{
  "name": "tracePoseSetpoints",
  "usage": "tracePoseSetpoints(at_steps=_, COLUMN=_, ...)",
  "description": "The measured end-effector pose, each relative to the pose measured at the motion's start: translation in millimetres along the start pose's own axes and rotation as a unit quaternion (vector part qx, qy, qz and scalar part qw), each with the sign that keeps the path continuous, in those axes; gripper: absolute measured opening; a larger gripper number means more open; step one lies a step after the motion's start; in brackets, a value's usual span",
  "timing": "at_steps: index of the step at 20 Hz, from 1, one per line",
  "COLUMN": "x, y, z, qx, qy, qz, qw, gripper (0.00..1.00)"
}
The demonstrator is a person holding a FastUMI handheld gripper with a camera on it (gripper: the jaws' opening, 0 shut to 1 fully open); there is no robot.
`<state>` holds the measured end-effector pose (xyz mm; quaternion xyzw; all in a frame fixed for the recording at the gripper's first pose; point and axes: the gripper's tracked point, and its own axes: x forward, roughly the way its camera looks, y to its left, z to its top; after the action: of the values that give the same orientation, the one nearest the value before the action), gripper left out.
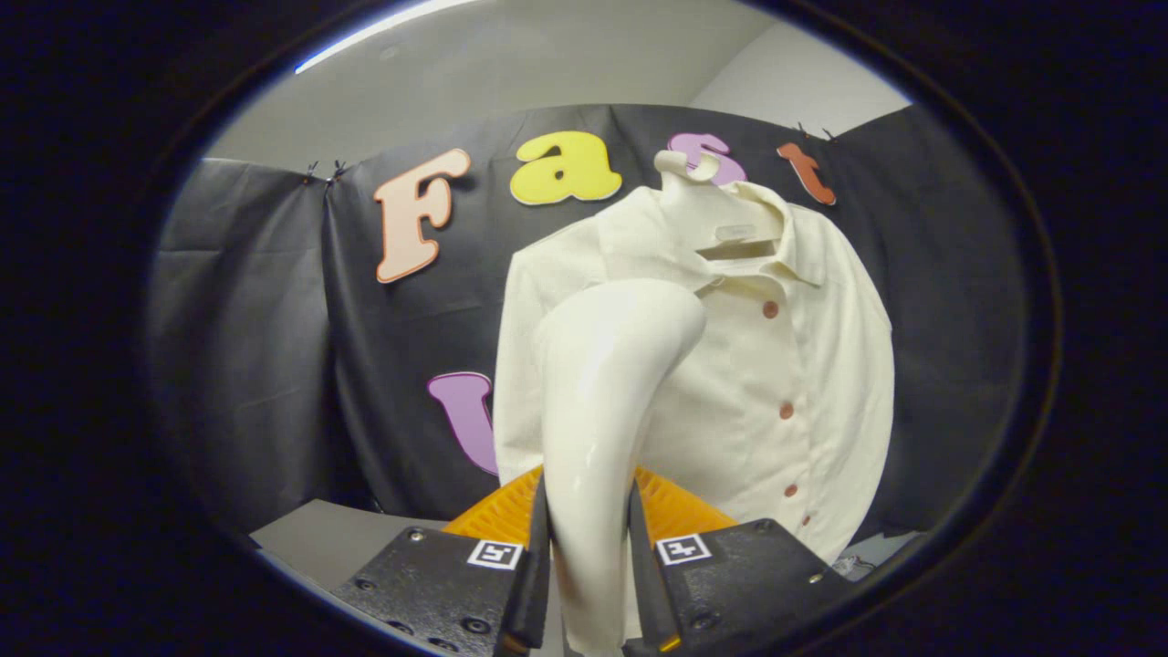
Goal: Iron the clothes twice with a garment steamer, once on the left side and once on the right side.
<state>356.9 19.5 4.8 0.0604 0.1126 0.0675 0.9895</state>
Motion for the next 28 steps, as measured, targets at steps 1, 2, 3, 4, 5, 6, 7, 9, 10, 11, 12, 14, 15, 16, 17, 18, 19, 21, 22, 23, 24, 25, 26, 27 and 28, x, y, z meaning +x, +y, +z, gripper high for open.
tracePoseSetpoints(at_steps=1, x=2.9, y=-9.3, z=-6.7, qx=0.008, qy=0.007, qz=-0.008, qw=1.000, gripper=0.39)
tracePoseSetpoints(at_steps=2, x=2.6, y=-11.3, z=-14.5, qx=0.026, qy=0.015, qz=-0.003, qw=1.000, gripper=0.39)
tracePoseSetpoints(at_steps=3, x=3.3, y=-9.9, z=-18.9, qx=0.035, qy=0.012, qz=0.005, qw=0.999, gripper=0.39)
tracePoseSetpoints(at_steps=4, x=3.4, y=-10.7, z=-25.4, qx=0.037, qy=0.019, qz=0.011, qw=0.999, gripper=0.39)
tracePoseSetpoints(at_steps=5, x=3.3, y=-10.5, z=-34.6, qx=0.033, qy=0.029, qz=0.016, qw=0.999, gripper=0.39)
tracePoseSetpoints(at_steps=6, x=3.5, y=-9.3, z=-44.6, qx=0.027, qy=0.039, qz=0.019, qw=0.999, gripper=0.39)
tracePoseSetpoints(at_steps=7, x=3.0, y=-8.0, z=-51.5, qx=0.019, qy=0.046, qz=0.023, qw=0.999, gripper=0.39)
tracePoseSetpoints(at_steps=9, x=-0.4, y=-7.9, z=-65.6, qx=0.005, qy=0.064, qz=0.028, qw=0.998, gripper=0.39)
tracePoseSetpoints(at_steps=10, x=-1.8, y=-6.0, z=-72.8, qx=-0.001, qy=0.072, qz=0.033, qw=0.997, gripper=0.39)
tracePoseSetpoints(at_steps=11, x=-2.8, y=-4.7, z=-81.2, qx=-0.005, qy=0.080, qz=0.039, qw=0.996, gripper=0.39)
tracePoseSetpoints(at_steps=12, x=-4.1, y=-6.9, z=-90.2, qx=-0.008, qy=0.087, qz=0.043, qw=0.995, gripper=0.39)
tracePoseSetpoints(at_steps=14, x=-5.9, y=-9.5, z=-109.9, qx=-0.009, qy=0.099, qz=0.047, qw=0.994, gripper=0.39)
tracePoseSetpoints(at_steps=15, x=-6.3, y=-9.0, z=-120.7, qx=-0.006, qy=0.109, qz=0.053, qw=0.993, gripper=0.39)
tracePoseSetpoints(at_steps=16, x=-7.7, y=-9.2, z=-133.3, qx=-0.004, qy=0.118, qz=0.060, qw=0.991, gripper=0.39)
tracePoseSetpoints(at_steps=17, x=-8.5, y=-9.7, z=-144.2, qx=-0.005, qy=0.128, qz=0.064, qw=0.990, gripper=0.39)
tracePoseSetpoints(at_steps=18, x=-9.2, y=-10.2, z=-154.7, qx=-0.005, qy=0.133, qz=0.068, qw=0.989, gripper=0.39)
tracePoseSetpoints(at_steps=19, x=-10.1, y=-11.4, z=-163.9, qx=-0.006, qy=0.139, qz=0.073, qw=0.988, gripper=0.39)
tracePoseSetpoints(at_steps=21, x=-12.7, y=-15.2, z=-183.6, qx=-0.005, qy=0.151, qz=0.079, qw=0.985, gripper=0.39)
tracePoseSetpoints(at_steps=22, x=-12.1, y=-15.0, z=-190.2, qx=-0.002, qy=0.155, qz=0.084, qw=0.984, gripper=0.39)
tracePoseSetpoints(at_steps=23, x=-12.6, y=-15.0, z=-196.0, qx=0.001, qy=0.159, qz=0.088, qw=0.983, gripper=0.39)
tracePoseSetpoints(at_steps=24, x=-12.6, y=-16.0, z=-200.2, qx=0.003, qy=0.159, qz=0.092, qw=0.983, gripper=0.39)
tracePoseSetpoints(at_steps=25, x=-12.3, y=-16.6, z=-204.4, qx=0.009, qy=0.158, qz=0.095, qw=0.983, gripper=0.39)
tracePoseSetpoints(at_steps=26, x=-14.4, y=-18.2, z=-210.4, qx=0.014, qy=0.159, qz=0.099, qw=0.982, gripper=0.39)
tracePoseSetpoints(at_steps=27, x=-15.0, y=-20.5, z=-215.7, qx=0.020, qy=0.159, qz=0.101, qw=0.982, gripper=0.39)
tracePoseSetpoints(at_steps=28, x=-15.5, y=-21.8, z=-221.8, qx=0.023, qy=0.160, qz=0.102, qw=0.982, gripper=0.40)
